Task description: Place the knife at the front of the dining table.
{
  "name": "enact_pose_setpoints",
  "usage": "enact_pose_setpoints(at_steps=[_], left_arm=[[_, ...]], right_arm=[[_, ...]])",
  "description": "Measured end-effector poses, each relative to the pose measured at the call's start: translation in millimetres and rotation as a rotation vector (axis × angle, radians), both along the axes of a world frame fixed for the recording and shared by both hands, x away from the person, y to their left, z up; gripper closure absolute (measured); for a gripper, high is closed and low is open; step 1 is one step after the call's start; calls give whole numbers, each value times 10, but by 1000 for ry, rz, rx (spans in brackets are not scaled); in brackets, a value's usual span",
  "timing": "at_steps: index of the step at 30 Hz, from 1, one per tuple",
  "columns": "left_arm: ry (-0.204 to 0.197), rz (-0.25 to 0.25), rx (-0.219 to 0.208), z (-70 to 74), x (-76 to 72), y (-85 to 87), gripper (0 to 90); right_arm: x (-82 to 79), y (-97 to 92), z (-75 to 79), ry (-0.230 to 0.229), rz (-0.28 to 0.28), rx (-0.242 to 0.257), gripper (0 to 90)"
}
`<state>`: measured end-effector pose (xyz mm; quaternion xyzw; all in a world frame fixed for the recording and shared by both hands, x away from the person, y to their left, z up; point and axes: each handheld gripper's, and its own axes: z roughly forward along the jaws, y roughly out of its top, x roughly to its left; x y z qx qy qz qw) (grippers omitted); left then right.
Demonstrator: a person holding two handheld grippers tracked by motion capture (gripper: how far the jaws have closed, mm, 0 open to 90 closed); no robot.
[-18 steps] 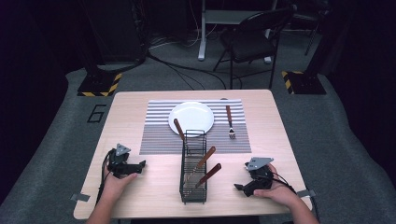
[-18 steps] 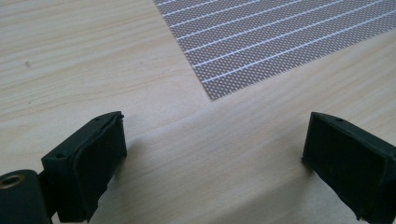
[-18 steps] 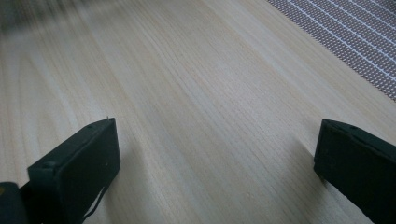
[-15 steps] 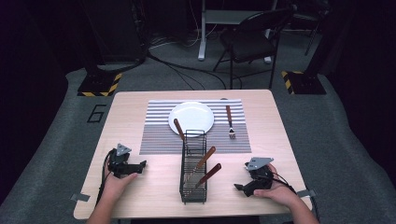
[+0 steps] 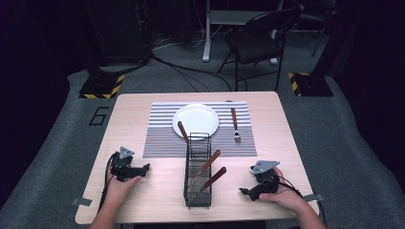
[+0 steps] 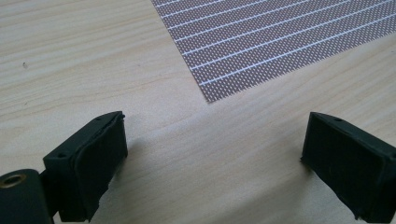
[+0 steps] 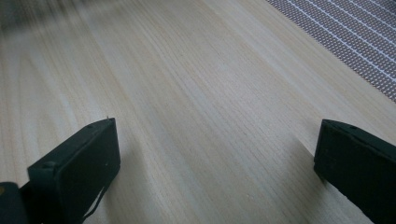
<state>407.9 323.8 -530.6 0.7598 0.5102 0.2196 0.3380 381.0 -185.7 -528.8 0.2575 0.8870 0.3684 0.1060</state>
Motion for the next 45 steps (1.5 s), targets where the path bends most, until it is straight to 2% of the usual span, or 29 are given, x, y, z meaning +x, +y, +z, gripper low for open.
enact_pose_setpoints(at_steps=[6, 11, 12, 17, 20, 25, 34, 36, 43, 45], left_arm=[[12, 1, 2, 16, -10, -10, 76], [18, -7, 0, 46, -19, -18, 159], [41, -16, -12, 67, -22, -19, 159], [25, -18, -12, 115, -55, -69, 235], [12, -37, -33, 187, -87, -115, 266], [26, -62, -50, 269, -133, -173, 329], [47, -102, -72, 349, -206, -282, 342], [38, -107, -86, 371, -225, -325, 343], [42, -141, -80, 440, -268, -412, 377], [32, -141, -87, 479, -280, -428, 391]], right_arm=[[0, 0, 0, 0, 0, 1, 0], [0, 0, 0, -1, 0, 0, 0], [0, 0, 0, -1, 1, 1, 0], [0, 0, 0, 0, 0, 1, 0], [0, 1, -1, -1, 0, 1, 0], [0, 0, 0, 0, 0, 1, 0], [3, -4, 0, -3, 7, -4, 0], [3, -4, 0, -3, 7, -4, 0], [2, -4, 0, -2, 6, -4, 0], [3, -4, 0, -3, 6, -4, 0]])
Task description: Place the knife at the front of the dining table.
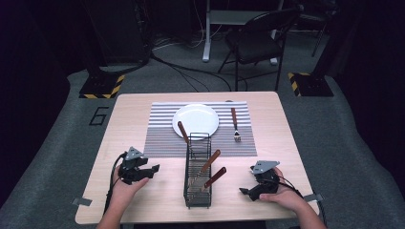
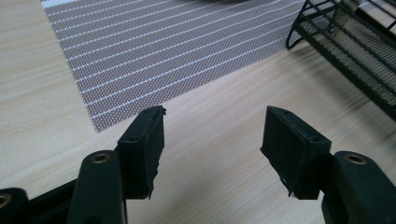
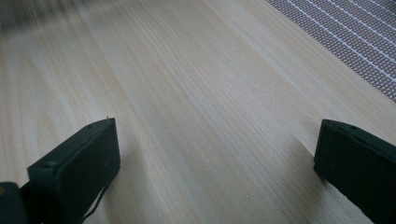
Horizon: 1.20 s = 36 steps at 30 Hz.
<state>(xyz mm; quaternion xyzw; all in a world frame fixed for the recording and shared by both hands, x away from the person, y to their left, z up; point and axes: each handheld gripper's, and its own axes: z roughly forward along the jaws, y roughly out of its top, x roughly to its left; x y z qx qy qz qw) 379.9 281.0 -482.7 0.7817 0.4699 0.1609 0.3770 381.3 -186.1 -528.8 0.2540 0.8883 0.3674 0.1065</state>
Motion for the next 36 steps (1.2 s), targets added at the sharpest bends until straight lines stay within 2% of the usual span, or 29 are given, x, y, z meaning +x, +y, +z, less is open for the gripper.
enact_pose_setpoints(at_steps=[3, 9, 18, 26, 36], left_arm=[[-2, -7, -21, 70, -15, -15, 401], [-2, 6, -19, 169, -13, -25, 410], [6, 10, -43, 288, 33, -62, 448], [-1, -24, -56, 413, 64, -176, 511], [-48, -82, -81, 630, 94, -358, 518]], right_arm=[[0, 0, 0, 0, 0, 0, 0], [0, 0, 0, 0, 0, 0, 0], [0, 0, 0, 0, 0, 0, 0], [0, 0, 0, 0, 0, 1, 0], [2, -2, -1, -2, 2, 0, 0]])
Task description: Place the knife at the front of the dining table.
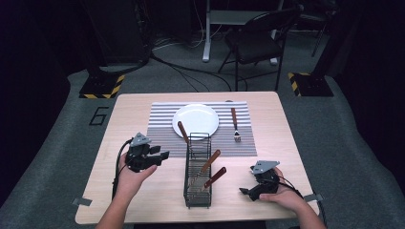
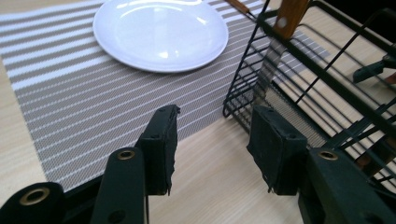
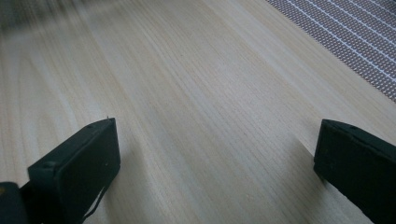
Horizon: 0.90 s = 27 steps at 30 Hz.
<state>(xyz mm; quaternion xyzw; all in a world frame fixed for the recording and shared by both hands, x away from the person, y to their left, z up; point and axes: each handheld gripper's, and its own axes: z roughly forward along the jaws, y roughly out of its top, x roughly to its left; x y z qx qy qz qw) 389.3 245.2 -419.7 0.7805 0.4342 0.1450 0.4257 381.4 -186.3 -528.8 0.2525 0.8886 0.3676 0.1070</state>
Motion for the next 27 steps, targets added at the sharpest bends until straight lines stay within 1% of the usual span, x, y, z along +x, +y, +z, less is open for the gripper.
enact_pose_setpoints(at_steps=[2, 6, 15, 16, 18, 24, 27], left_arm=[[-11, -11, -1, 45, 14, -39, 522], [-13, -29, -1, 92, 55, -100, 528], [-24, -52, -18, 193, 120, -224, 531], [-24, -52, -18, 193, 120, -224, 531], [-39, -51, -20, 212, 138, -269, 529], [-37, -60, -24, 213, 169, -323, 529], [-36, -70, -46, 216, 187, -367, 528]], right_arm=[[-4, 1, 0, 3, -5, 1, 0], [-9, 2, 2, 10, -8, 0, 0], [-7, 2, 1, 8, -6, 1, 0], [-7, 2, 1, 8, -6, 0, 0], [-7, 2, 1, 8, -5, 0, 0], [-8, 1, 2, 10, -6, 0, 0], [-8, 1, 2, 10, -6, 0, 0]])
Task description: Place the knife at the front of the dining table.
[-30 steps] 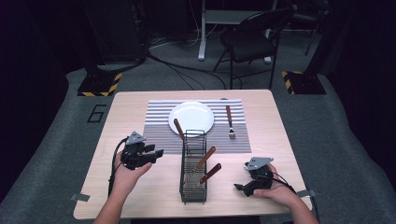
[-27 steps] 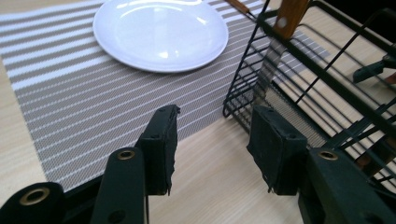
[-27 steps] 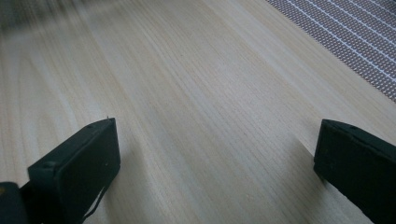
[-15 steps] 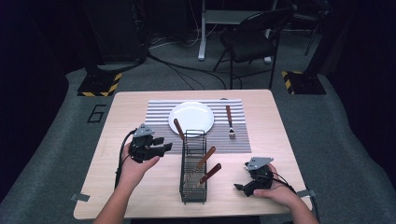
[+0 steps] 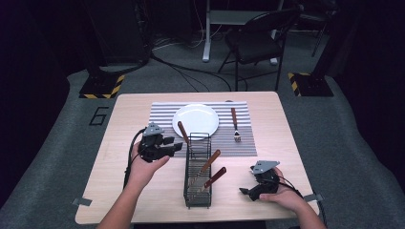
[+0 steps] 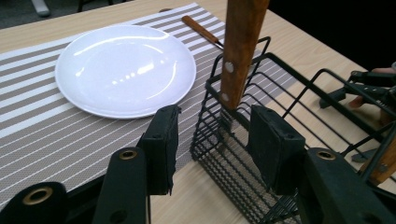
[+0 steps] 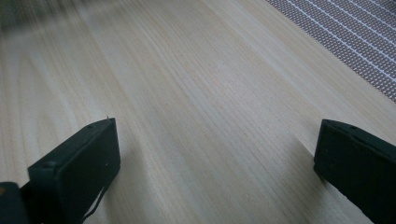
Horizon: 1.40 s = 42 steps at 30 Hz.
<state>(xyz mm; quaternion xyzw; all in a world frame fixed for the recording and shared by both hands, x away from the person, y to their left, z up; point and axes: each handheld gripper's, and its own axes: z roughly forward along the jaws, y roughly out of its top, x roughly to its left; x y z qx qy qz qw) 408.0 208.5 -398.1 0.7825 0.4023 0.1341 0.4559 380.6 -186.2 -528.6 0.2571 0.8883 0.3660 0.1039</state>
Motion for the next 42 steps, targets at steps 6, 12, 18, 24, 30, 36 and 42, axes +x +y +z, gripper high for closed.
enact_pose_setpoints(at_steps=[6, 12, 18, 24, 30, 36, 42], left_arm=[[-3, -14, -1, 35, 38, -66, 528], [-5, -26, 5, 42, 93, -146, 529], [-14, -25, 4, 13, 140, -224, 562], [-23, -13, 10, -13, 174, -245, 622], [-48, -21, 3, -8, 188, -268, 739], [-26, -48, -7, 20, 207, -301, 760], [-29, -55, 14, 58, 213, -348, 762]], right_arm=[[3, -1, 0, -2, 3, -1, 0], [2, -1, 0, -2, 2, -1, 0], [1, 0, 0, -1, 1, 0, 0], [1, 1, -1, -2, 0, 1, 0], [0, 0, 0, 0, 0, 0, 0], [5, 0, -3, -7, 4, 2, 0], [5, 0, -2, -6, 4, 1, 0]])
